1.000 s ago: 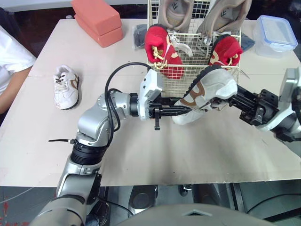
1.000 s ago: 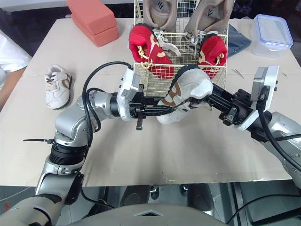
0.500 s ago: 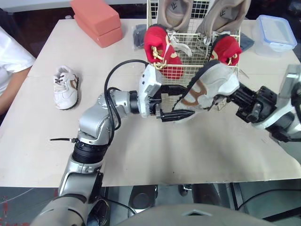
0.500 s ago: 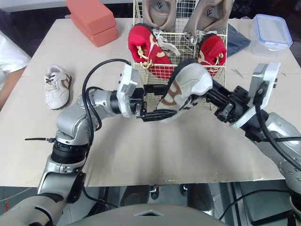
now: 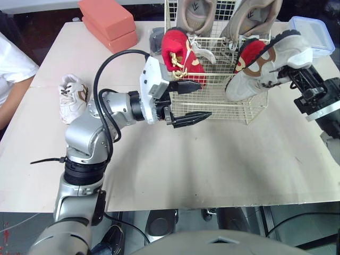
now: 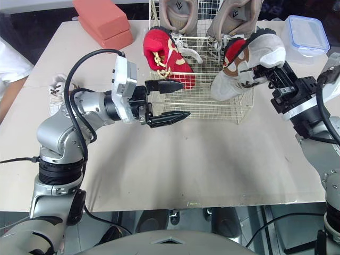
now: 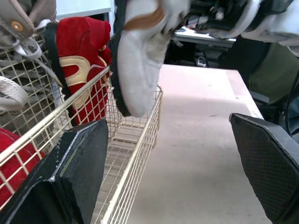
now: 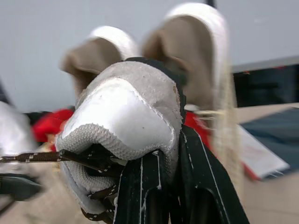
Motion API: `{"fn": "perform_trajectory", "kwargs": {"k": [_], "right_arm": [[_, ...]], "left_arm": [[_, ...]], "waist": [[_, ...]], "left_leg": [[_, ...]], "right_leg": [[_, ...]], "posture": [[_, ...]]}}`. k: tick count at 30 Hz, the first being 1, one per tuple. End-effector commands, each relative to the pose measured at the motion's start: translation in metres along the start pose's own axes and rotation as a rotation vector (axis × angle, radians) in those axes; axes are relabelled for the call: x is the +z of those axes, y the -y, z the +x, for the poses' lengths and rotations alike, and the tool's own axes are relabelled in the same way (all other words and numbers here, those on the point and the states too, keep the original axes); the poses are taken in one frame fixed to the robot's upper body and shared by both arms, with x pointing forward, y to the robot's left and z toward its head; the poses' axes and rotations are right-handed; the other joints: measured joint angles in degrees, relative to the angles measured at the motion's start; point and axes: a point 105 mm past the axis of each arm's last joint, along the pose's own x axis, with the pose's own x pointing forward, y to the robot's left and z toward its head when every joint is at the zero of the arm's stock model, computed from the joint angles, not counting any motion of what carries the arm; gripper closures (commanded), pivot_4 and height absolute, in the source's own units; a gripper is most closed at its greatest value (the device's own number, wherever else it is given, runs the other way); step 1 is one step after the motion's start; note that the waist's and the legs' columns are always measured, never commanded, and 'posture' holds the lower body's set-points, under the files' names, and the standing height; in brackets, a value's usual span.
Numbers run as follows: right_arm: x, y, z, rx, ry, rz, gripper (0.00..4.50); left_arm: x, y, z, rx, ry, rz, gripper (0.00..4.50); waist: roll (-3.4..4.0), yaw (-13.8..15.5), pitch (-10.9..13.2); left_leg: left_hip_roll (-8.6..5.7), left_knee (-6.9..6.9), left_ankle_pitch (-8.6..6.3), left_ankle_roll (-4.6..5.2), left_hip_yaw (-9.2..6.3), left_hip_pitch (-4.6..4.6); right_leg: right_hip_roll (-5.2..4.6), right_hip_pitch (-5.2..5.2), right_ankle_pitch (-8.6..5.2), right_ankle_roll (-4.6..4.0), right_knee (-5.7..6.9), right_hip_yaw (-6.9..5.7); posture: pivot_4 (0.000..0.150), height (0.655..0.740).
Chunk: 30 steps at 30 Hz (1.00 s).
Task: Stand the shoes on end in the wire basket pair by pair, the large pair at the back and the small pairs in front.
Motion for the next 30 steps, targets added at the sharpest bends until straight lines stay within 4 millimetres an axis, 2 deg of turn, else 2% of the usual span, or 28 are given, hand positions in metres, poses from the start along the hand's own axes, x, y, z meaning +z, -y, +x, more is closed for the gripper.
{"fn": "perform_trajectory", "kwargs": {"k": [1,14,20,24,30], "right_arm": [[0.001,0.006,-0.001,-0.055,0.011,-0.077,4.5],[-0.052,0.022,-0.004,-0.196,-0.175,-0.097,4.5],[-0.064,0.019,-0.005,-0.214,-0.222,-0.089,4.5],[-0.068,0.017,-0.004,-0.22,-0.237,-0.073,4.5],[-0.074,0.011,-0.003,-0.188,-0.262,-0.073,4.5]], "left_arm": [[0.013,0.006,-0.005,0.012,0.02,0.046,0.02],[0.02,0.006,-0.017,0.125,0.022,0.082,0.02],[0.018,0.005,-0.029,0.195,-0.007,0.113,0.02],[0.02,0.005,-0.03,0.215,0.011,0.119,0.02],[0.024,0.017,-0.028,0.156,0.074,0.09,0.02]], "waist": [[0.0,0.0,0.0],[-0.05,0.01,-0.07],[-0.15,0.02,-0.13],[-0.21,0.08,-0.17],[-0.24,-0.02,-0.2]], "left_leg": [[0.0,0.0,0.0,0.0,0.0,0.0],[-0.01,0.0,0.0,0.01,0.0,0.02],[-0.01,0.0,-0.02,0.04,0.0,0.04],[-0.01,0.0,-0.03,0.04,-0.02,0.04],[0.0,-0.01,-0.06,0.1,-0.01,0.05]], "right_leg": [[0.0,0.0,0.0,0.0,0.0,0.0],[0.0,0.01,-0.01,0.02,0.0,0.01],[-0.01,0.03,-0.01,0.02,0.0,0.02],[-0.01,0.03,-0.01,0.02,0.0,0.0],[0.0,0.03,-0.01,0.01,0.0,0.01]], "posture": [[0.15,0.686],[0.15,0.686],[0.15,0.686],[0.15,0.686],[0.15,0.686]]}}
